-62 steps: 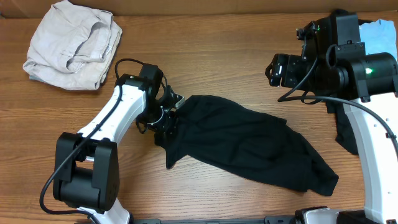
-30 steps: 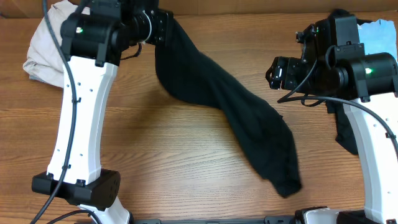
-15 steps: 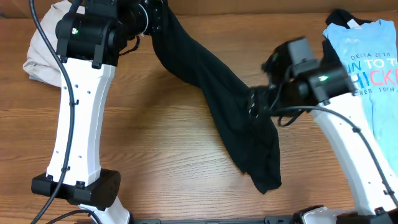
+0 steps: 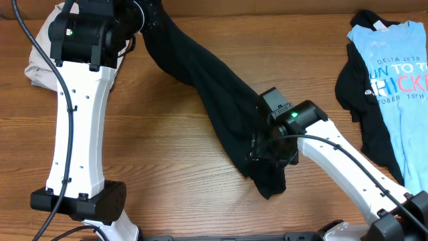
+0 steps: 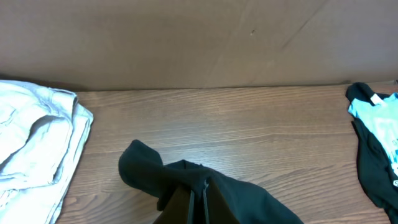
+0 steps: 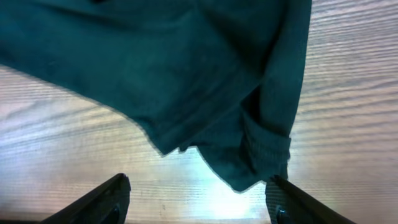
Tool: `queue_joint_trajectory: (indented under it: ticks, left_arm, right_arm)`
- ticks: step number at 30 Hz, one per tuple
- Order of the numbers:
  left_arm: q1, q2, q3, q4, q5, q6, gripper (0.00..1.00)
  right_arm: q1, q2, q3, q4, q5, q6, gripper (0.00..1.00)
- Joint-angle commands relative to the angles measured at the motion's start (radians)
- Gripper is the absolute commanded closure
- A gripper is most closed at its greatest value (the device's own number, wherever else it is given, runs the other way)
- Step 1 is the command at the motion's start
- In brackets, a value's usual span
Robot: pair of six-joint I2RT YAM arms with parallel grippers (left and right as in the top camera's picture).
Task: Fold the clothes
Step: 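Grasp another corner of the black shirt with the right gripper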
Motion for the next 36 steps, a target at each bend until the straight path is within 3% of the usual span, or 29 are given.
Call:
queue_joint_trajectory:
  ticks: [1,6,14,32,36]
  left_arm:
    - [0.001,-0.011,0.023,0.003,-0.018,-0.018,0.96]
    - [0.001,-0.011,0.023,-0.006,-0.018,-0.018,0.96]
    - [0.001,-0.011,0.023,-0.011,-0.018,-0.018,0.96]
    - [0.001,-0.011,0.023,-0.063,-0.018,-0.024,0.96]
    - [0.001,-0.011,0.023,-0.067,-0.019,-0.024,0.96]
  right_arm:
    - [0.01,-0.006,-0.058,0.063,-0.049,0.019,0.28]
    - [0.121,-0.006,-0.08,0.19,-0.087,-0.074,0.31]
    - [0.261,-0.005,-0.105,0.251,0.043,-0.162,0.34]
    - [0.275,0.146,-0.193,0.345,0.103,-0.184,0.25]
    - [0.275,0.159,-0.193,0.34,0.107,-0.183,0.4]
